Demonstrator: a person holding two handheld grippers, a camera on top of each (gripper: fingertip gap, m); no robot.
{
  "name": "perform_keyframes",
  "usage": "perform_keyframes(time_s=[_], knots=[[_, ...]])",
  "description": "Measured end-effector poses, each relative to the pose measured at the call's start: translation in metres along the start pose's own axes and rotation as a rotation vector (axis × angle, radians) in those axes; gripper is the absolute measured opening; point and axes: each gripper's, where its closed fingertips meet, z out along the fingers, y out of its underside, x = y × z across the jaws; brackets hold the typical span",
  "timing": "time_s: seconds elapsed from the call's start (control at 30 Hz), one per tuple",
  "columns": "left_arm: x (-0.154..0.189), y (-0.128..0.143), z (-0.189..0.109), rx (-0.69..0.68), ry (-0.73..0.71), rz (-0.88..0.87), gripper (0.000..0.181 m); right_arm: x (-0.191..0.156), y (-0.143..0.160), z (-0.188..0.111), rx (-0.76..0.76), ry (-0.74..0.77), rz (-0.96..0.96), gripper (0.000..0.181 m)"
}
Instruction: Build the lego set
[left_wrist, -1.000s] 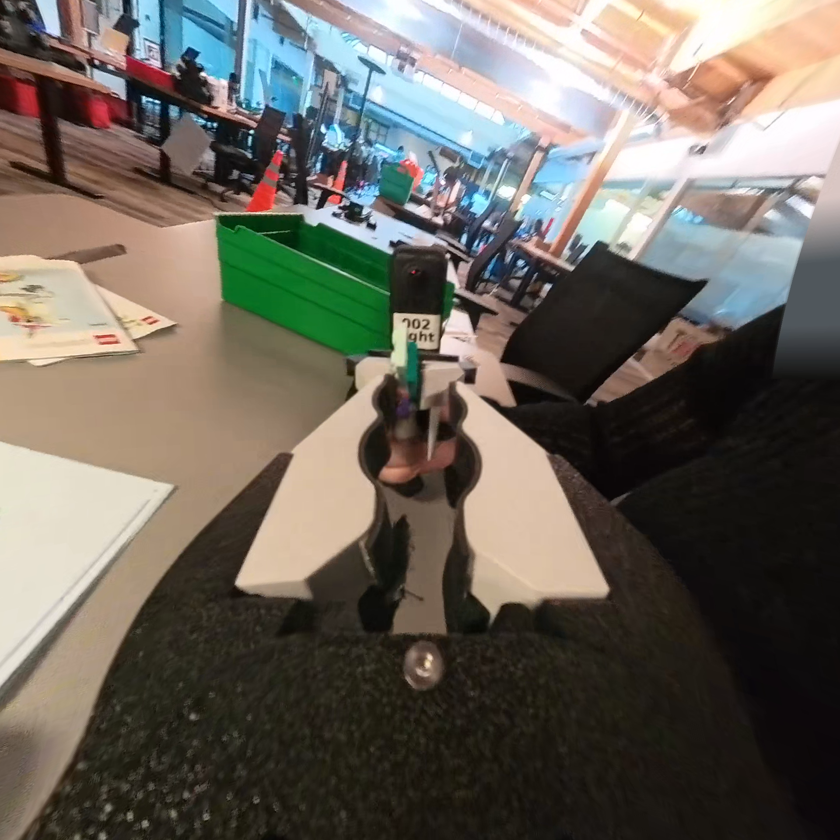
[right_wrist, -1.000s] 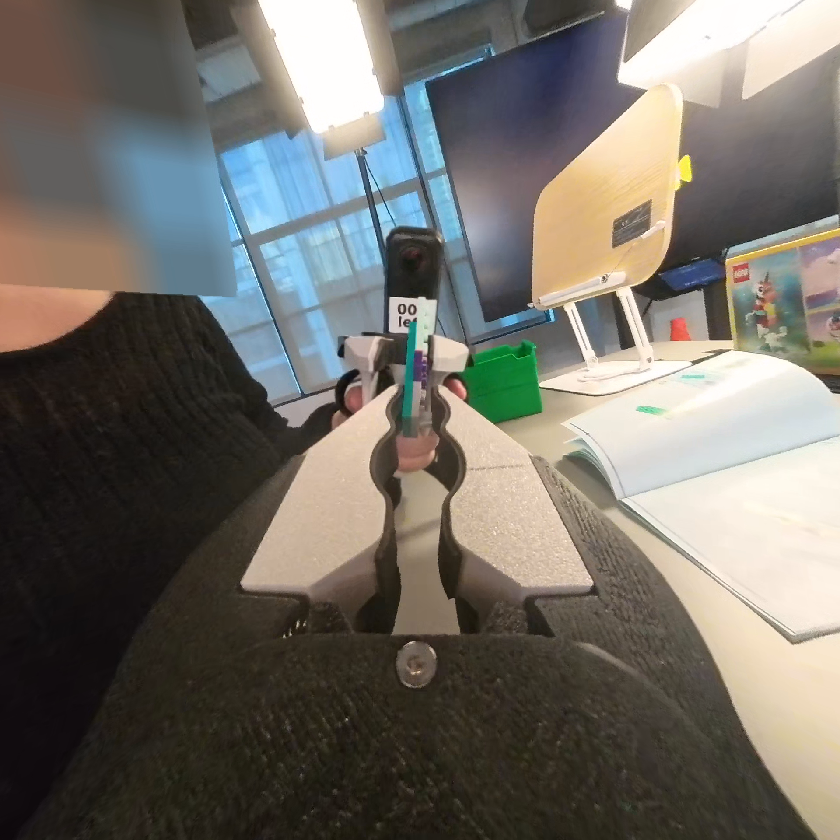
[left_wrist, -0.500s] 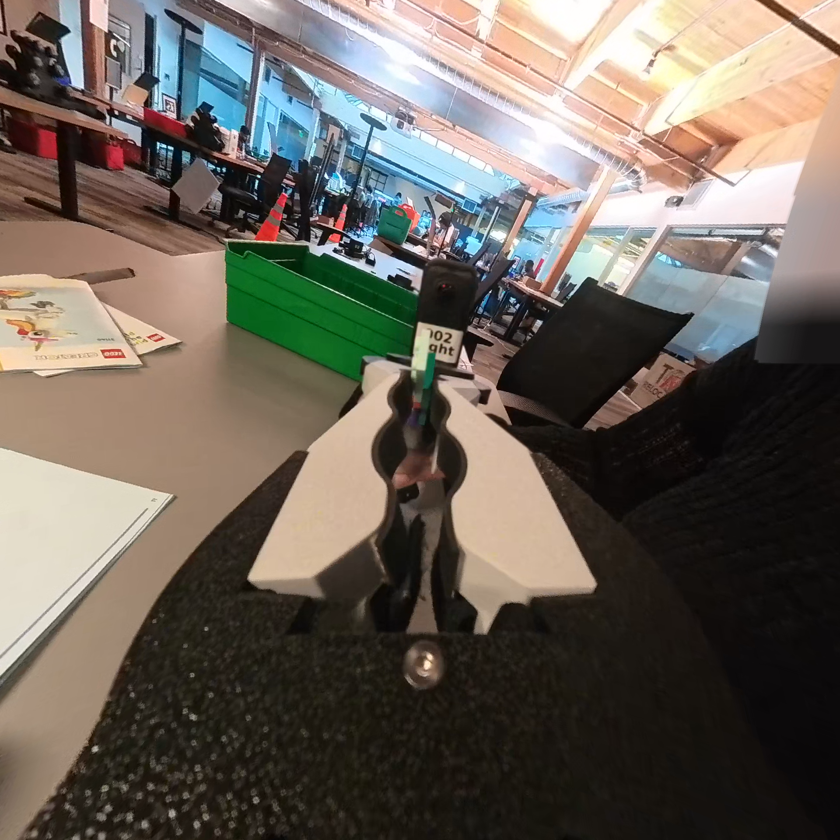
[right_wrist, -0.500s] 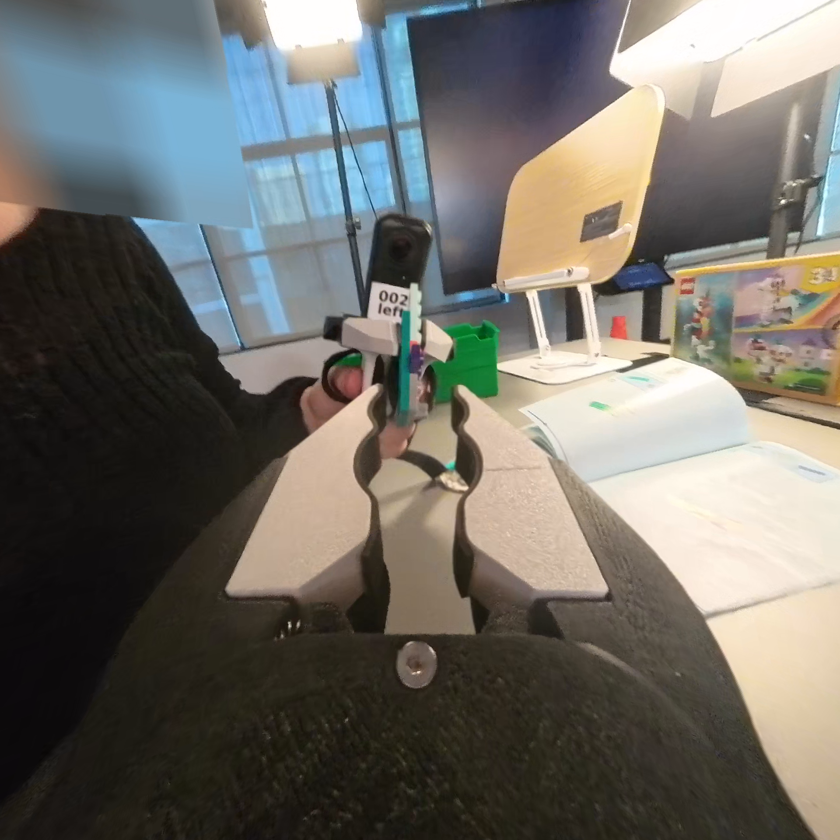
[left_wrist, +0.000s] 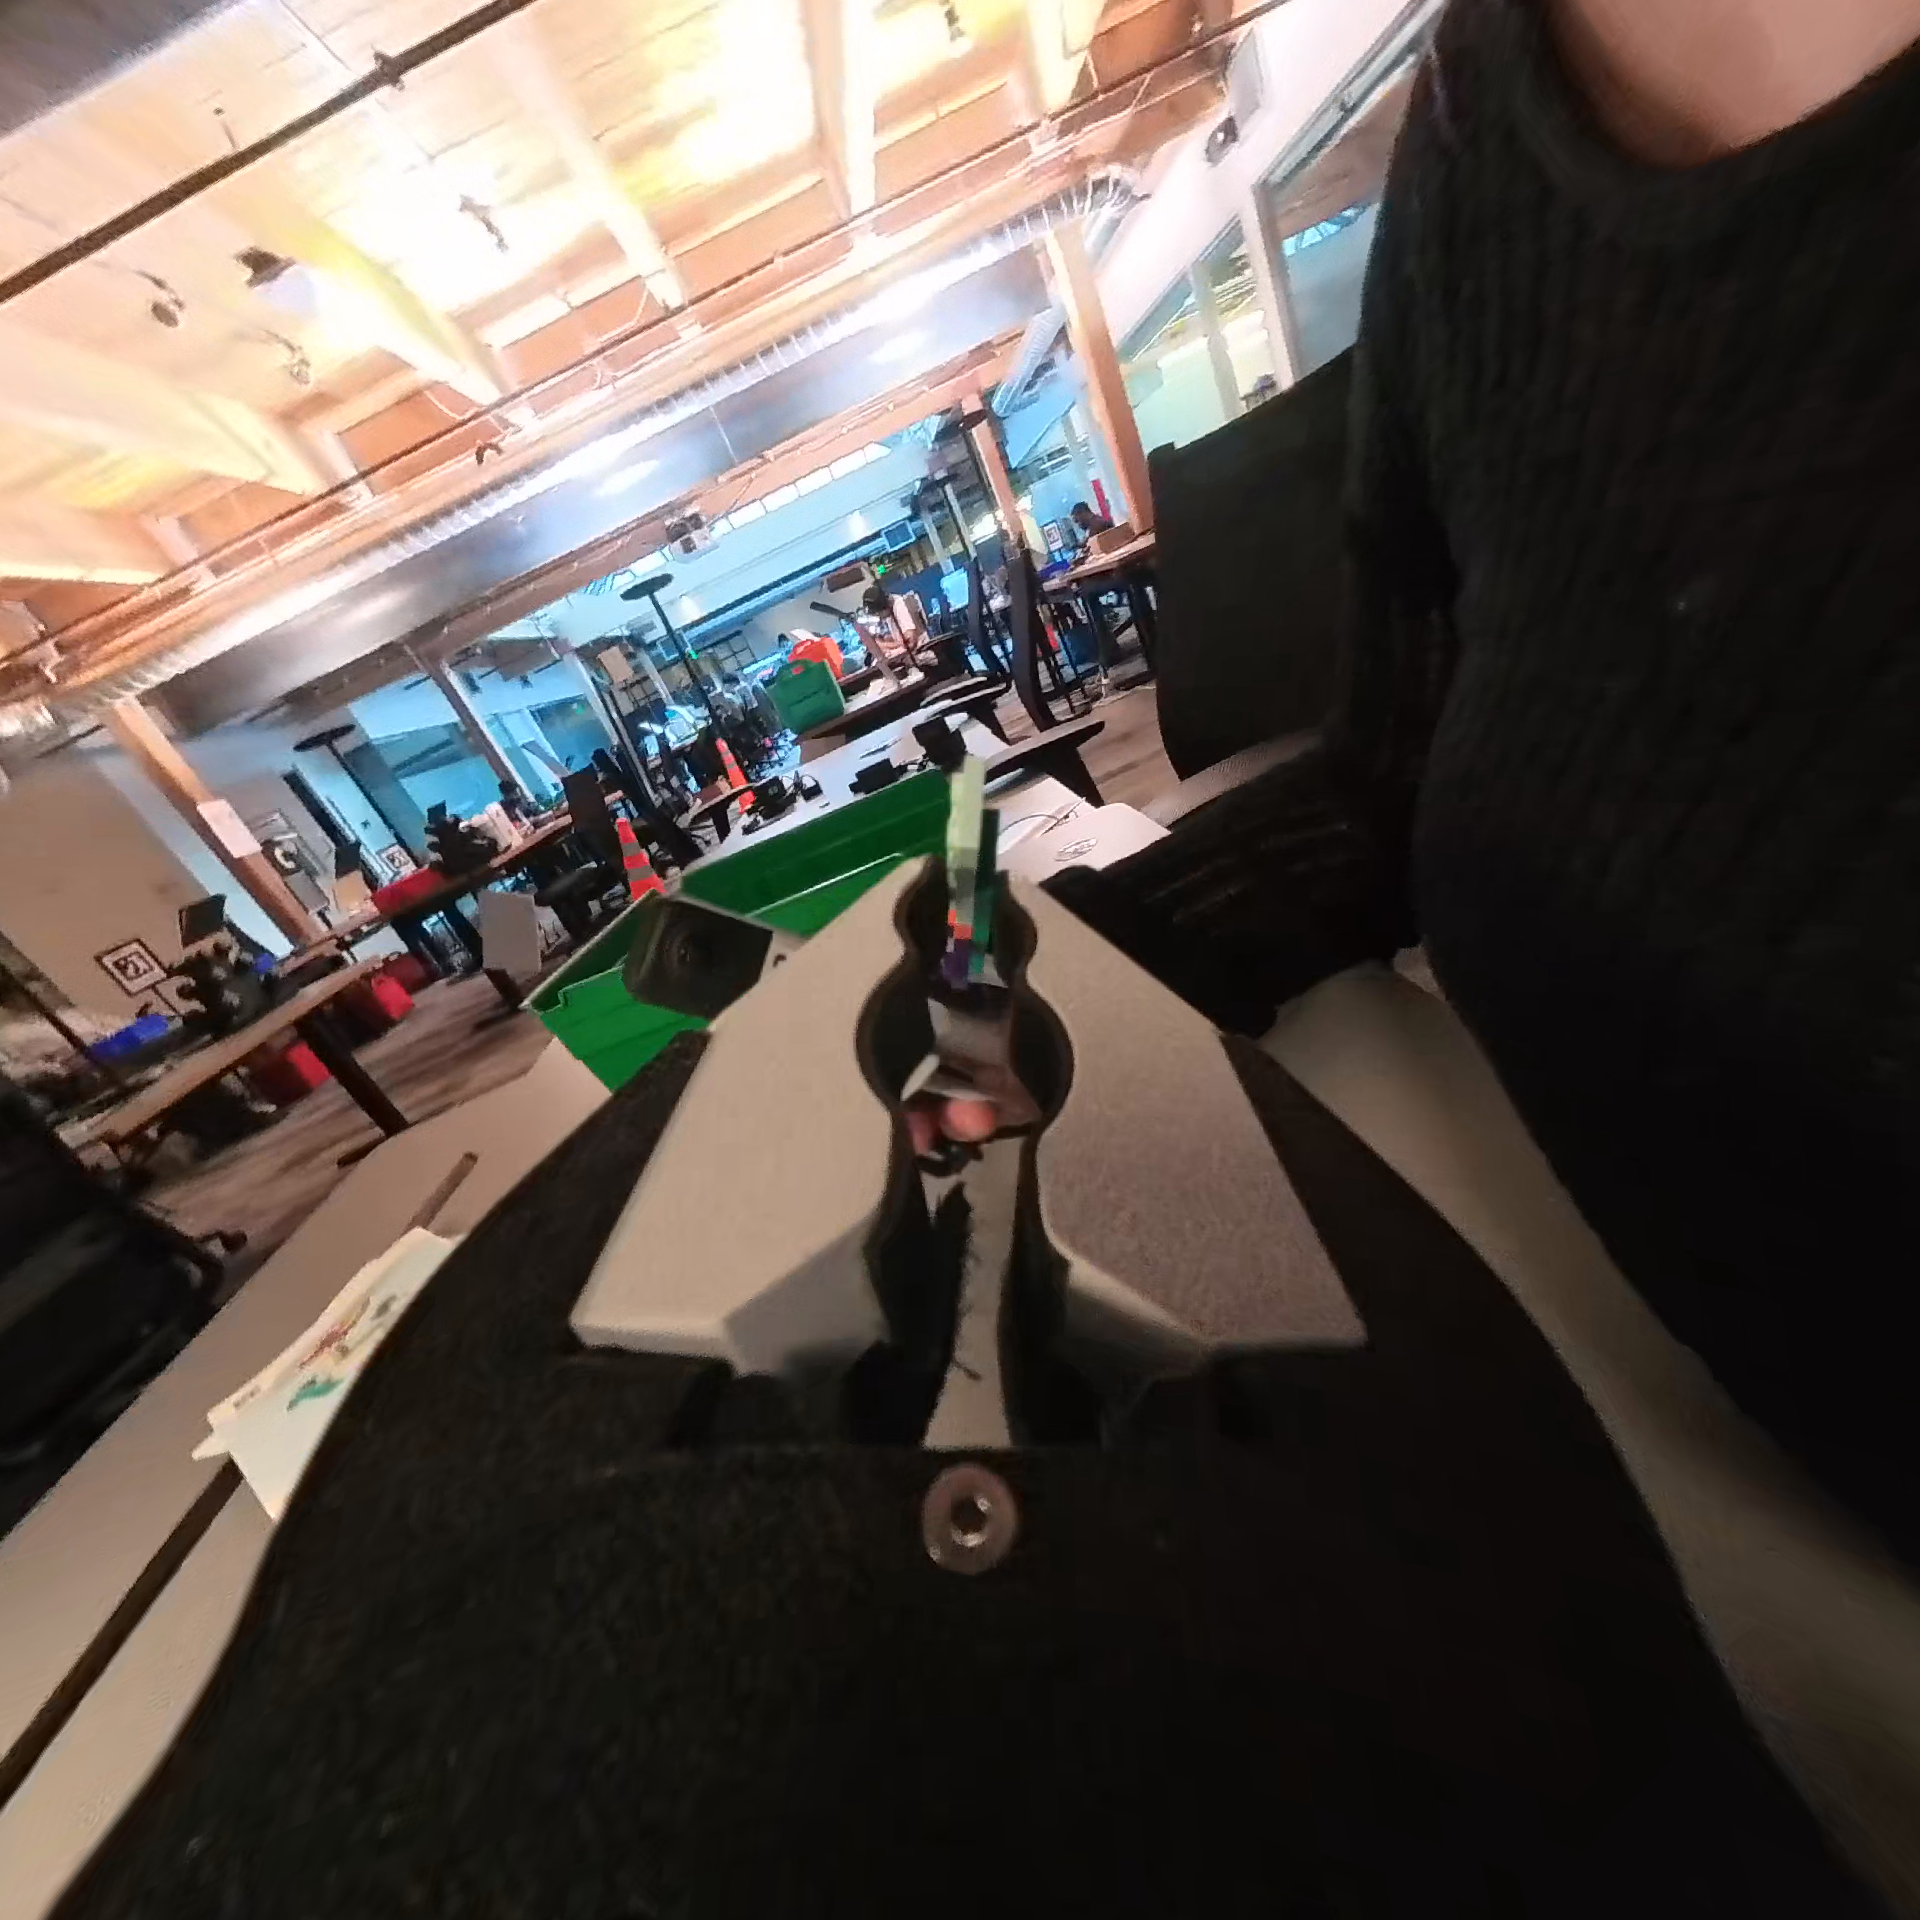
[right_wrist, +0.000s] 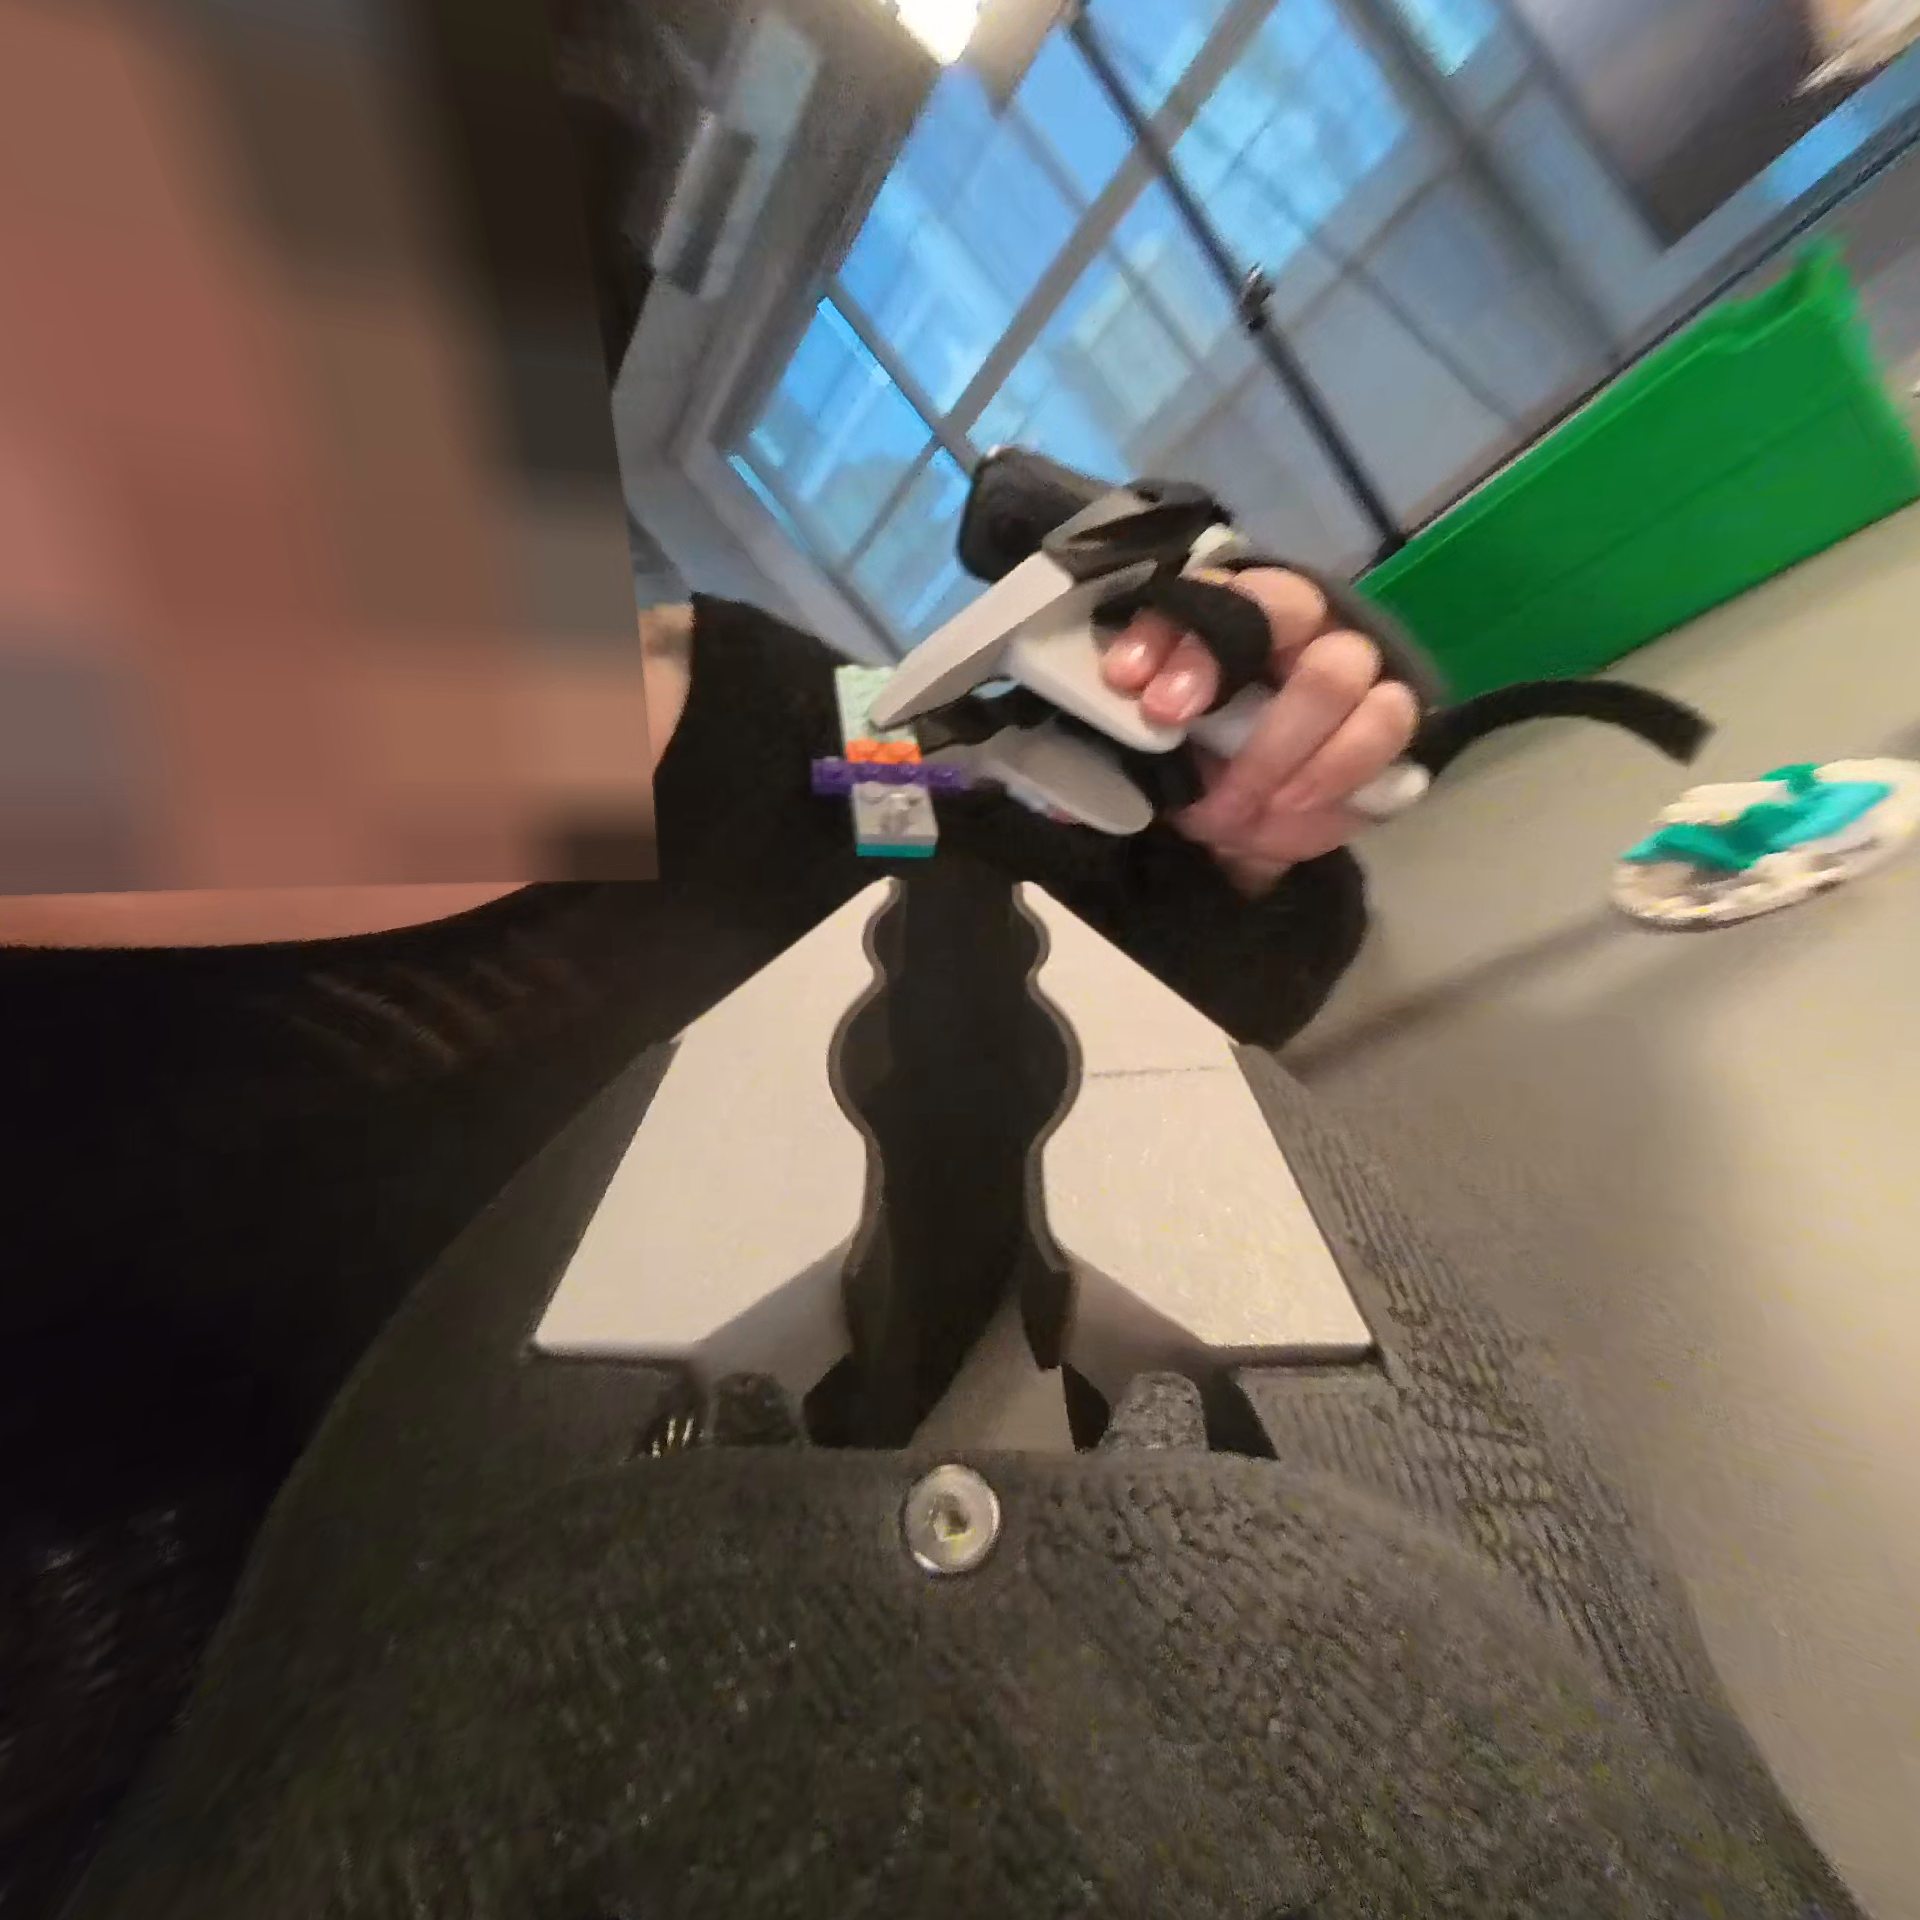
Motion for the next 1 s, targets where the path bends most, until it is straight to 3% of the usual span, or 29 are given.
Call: perform_keyframes(time_s=[0.17,0.73,1.0], knots=[[0.009,0.005,0.005,-0.032,0.041,0.038,0.005,-0.014,0.005,0.009,-0.008,-0.123,0.045,0.011],[0.016,0.005,0.009,-0.025,0.103,0.012,0.005,-0.017,0.007,0.010,-0.004,-0.175,0.100,0.000],[0.020,0.007,0.009,-0.031,0.123,0.005,0.004,-0.014,0.006,0.010,0.004,-0.162,0.109,0.006]])
